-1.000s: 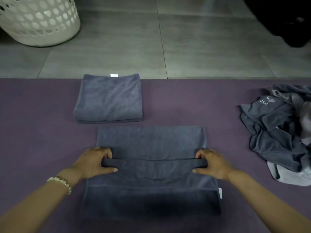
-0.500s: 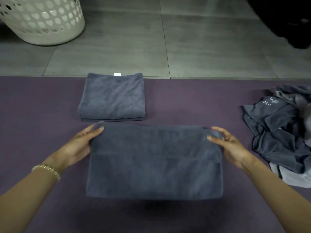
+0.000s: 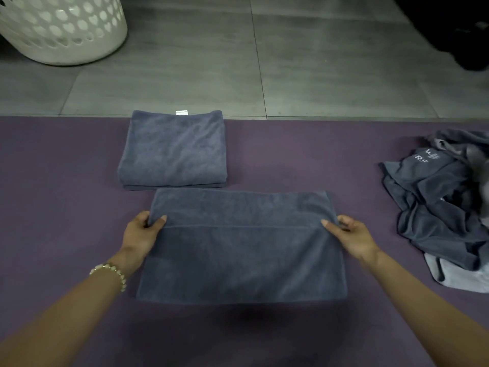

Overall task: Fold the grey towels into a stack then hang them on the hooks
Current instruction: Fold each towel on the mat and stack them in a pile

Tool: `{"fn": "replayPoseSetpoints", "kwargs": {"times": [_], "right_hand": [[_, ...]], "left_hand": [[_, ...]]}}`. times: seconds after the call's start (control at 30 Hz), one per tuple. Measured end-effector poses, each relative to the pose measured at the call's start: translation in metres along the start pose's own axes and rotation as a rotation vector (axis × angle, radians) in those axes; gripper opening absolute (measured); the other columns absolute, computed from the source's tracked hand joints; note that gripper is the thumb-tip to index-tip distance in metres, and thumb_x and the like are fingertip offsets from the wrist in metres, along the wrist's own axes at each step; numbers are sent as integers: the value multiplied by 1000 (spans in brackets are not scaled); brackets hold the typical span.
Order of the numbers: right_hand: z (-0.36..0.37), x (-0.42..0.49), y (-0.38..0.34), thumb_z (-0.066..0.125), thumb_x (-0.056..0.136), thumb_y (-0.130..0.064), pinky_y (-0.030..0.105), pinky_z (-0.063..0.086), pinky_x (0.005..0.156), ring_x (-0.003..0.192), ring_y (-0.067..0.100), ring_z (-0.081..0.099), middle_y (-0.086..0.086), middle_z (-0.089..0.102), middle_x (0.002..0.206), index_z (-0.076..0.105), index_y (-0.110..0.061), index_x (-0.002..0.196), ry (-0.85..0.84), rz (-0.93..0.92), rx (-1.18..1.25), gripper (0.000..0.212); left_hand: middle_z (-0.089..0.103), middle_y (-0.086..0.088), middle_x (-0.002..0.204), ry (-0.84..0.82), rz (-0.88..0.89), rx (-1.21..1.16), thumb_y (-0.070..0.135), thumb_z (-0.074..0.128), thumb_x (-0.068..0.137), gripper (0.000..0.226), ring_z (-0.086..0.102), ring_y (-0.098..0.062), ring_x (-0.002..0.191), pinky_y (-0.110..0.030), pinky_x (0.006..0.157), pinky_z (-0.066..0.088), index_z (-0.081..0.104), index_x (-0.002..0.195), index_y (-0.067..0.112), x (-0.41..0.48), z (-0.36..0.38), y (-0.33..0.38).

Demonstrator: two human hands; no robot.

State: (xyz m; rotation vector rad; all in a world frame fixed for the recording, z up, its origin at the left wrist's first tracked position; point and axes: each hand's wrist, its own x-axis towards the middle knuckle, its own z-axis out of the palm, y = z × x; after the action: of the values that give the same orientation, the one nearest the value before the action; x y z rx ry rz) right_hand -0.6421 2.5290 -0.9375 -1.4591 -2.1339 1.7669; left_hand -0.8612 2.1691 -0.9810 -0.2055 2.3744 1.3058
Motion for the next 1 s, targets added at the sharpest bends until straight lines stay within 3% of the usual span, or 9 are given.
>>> {"fn": "replayPoseSetpoints", "kwargs": {"times": [0.1,0.17,0.23,0.37,0.47,0.63,0.8,0.9,1.0], "right_hand": [[3,-9,2,71,83,-30,17,46,50,57,6,58,-3,61,65,59,-18,68,18,168,100,22],[4,-16,11,73,80,-37,24,53,63,72,12,65,-1,69,76,65,-16,78,-98,300,108,22],[6,-26,18,69,83,-36,22,55,62,80,14,67,1,72,86,68,-15,90,-165,342,116,22],[4,-39,25,60,92,-26,15,52,49,65,6,68,1,70,83,66,-15,97,-46,214,244,14],[2,-42,32,58,93,-22,7,45,45,51,-4,62,-1,67,77,66,-10,94,55,82,77,14],[3,-36,30,70,85,-28,6,46,48,69,3,63,-1,71,86,69,-12,93,20,100,34,18],[10,-7,6,68,85,-36,19,43,56,68,10,56,-4,62,72,64,-11,73,64,105,49,27],[20,12,6,68,86,-29,14,46,56,78,15,56,0,61,74,61,-10,80,132,15,72,22],[26,14,4,57,94,-19,11,39,52,68,17,48,3,52,66,53,-10,75,184,-197,-100,22]], "left_hand": [[69,-9,91,-51,-27,73,38,64,88,33,66,-31,93,-37,79,51,65,90,5,-4,-5,7],[70,-6,90,-164,-90,179,48,62,86,42,66,-24,89,-33,79,50,69,91,7,-12,-13,9],[71,0,89,-286,-147,199,49,63,84,37,67,-18,86,-29,78,50,70,92,14,-23,-21,6],[71,3,88,-304,-92,108,41,59,90,24,67,-13,83,-22,65,49,66,92,18,-51,-23,-3],[69,-1,88,-225,-92,9,34,59,91,19,65,-13,77,-23,60,48,61,95,16,-69,-24,-10],[68,2,83,-219,-99,125,41,61,88,30,61,-9,73,-25,71,48,65,91,12,-55,-26,-3],[67,-3,96,-129,-115,-119,39,59,91,28,62,-16,88,-28,84,46,67,98,12,-16,-11,15],[67,-6,98,-90,-67,-145,32,57,94,28,62,-16,85,-27,80,49,66,106,8,-1,-1,21],[63,3,80,13,77,-139,24,53,97,18,58,-3,69,-12,63,49,65,97,11,1,3,21]]}}
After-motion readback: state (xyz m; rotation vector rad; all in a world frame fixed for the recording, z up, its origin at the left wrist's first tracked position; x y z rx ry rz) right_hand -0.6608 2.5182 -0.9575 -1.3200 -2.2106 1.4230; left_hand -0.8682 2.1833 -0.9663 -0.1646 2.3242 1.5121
